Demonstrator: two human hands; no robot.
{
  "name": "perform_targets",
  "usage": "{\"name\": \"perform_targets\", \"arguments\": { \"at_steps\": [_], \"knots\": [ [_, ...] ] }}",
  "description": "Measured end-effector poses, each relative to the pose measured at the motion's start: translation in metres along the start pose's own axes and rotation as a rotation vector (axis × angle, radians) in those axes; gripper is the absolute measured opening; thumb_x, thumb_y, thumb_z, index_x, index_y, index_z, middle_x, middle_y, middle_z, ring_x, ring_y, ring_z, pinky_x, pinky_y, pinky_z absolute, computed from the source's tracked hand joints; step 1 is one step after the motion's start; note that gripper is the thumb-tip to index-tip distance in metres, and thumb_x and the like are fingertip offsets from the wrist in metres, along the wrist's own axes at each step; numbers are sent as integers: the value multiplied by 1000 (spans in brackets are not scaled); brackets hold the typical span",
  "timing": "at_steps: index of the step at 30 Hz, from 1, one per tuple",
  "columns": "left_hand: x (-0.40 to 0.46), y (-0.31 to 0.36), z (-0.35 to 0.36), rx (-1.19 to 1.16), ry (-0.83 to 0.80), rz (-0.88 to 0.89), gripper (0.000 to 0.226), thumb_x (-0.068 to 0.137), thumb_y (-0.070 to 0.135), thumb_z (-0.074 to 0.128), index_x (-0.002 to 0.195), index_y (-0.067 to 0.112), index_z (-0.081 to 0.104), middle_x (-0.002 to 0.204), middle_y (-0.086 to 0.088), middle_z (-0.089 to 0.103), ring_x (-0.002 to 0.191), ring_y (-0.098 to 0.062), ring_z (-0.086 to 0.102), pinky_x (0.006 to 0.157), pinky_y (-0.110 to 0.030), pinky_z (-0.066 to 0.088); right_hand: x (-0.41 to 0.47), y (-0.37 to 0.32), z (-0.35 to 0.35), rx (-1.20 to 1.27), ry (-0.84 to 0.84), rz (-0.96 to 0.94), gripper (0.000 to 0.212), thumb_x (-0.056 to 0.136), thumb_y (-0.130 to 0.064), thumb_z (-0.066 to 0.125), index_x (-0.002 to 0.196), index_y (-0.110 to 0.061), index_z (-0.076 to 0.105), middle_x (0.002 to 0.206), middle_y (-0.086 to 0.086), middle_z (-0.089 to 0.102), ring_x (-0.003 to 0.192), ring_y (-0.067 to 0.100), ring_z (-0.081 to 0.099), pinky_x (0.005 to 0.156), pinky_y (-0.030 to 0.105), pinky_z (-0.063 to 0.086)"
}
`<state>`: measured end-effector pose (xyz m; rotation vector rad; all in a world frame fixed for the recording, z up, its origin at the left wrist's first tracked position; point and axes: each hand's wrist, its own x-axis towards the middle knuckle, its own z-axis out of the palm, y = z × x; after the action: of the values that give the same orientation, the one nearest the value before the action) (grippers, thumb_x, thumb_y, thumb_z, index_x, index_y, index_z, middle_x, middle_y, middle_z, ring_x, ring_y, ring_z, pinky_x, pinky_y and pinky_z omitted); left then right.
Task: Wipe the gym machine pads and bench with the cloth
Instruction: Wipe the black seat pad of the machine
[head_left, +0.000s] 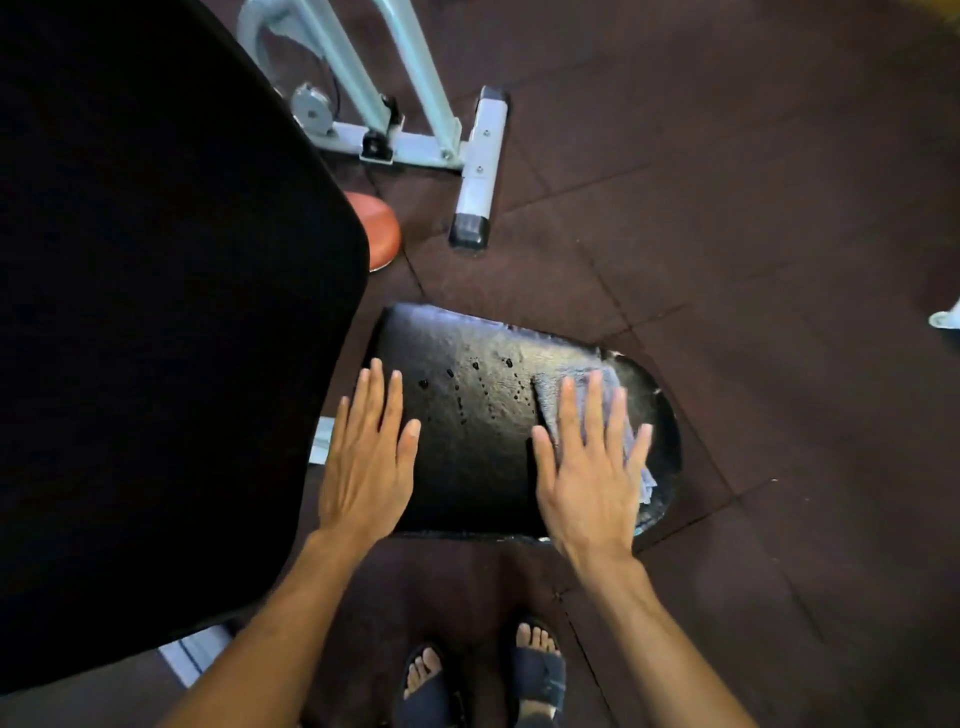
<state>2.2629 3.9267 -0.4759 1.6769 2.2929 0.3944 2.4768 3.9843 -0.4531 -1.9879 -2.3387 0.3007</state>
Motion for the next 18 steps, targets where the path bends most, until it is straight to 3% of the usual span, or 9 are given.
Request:
{"name": "perform_targets", "arguments": {
  "at_steps": [5, 11, 15, 18],
  "knots": [
    [0, -1, 2, -140, 33, -3, 55, 104, 33, 18, 155, 14, 9, 165, 2, 0, 151, -7, -4, 125, -35, 8, 53, -15, 4, -5, 33, 69, 59, 100, -49, 20, 154, -27, 16, 164, 3, 8, 151, 29, 2, 120, 54, 8],
    [-3, -5, 1, -189, 59, 11, 53, 104, 31, 19, 154, 14, 12, 165, 2, 6, 152, -8, 2, 123, -24, 4, 30, -72, 18, 36, -60, -279, 54, 104, -40, 23, 155, -29, 8, 165, 0, 3, 152, 24, -5, 122, 49, 8],
    [-3, -3, -1, -194, 59, 5, 53, 104, 30, 19, 154, 14, 14, 164, 2, 9, 151, -8, 3, 124, -26, 6, -31, -19, 3, -23, -167, -547, 55, 104, -38, 28, 155, -30, 10, 164, -3, 7, 152, 22, 2, 119, 46, 19],
    [-4, 0, -2, -177, 63, -14, 53, 104, 30, 19, 154, 14, 16, 164, 3, 10, 151, -7, 3, 124, -31, 12, -27, 28, -10, -106, -165, -558, 55, 102, -40, 28, 154, -31, 12, 164, -3, 9, 152, 21, 7, 117, 46, 20]
  ]
}}
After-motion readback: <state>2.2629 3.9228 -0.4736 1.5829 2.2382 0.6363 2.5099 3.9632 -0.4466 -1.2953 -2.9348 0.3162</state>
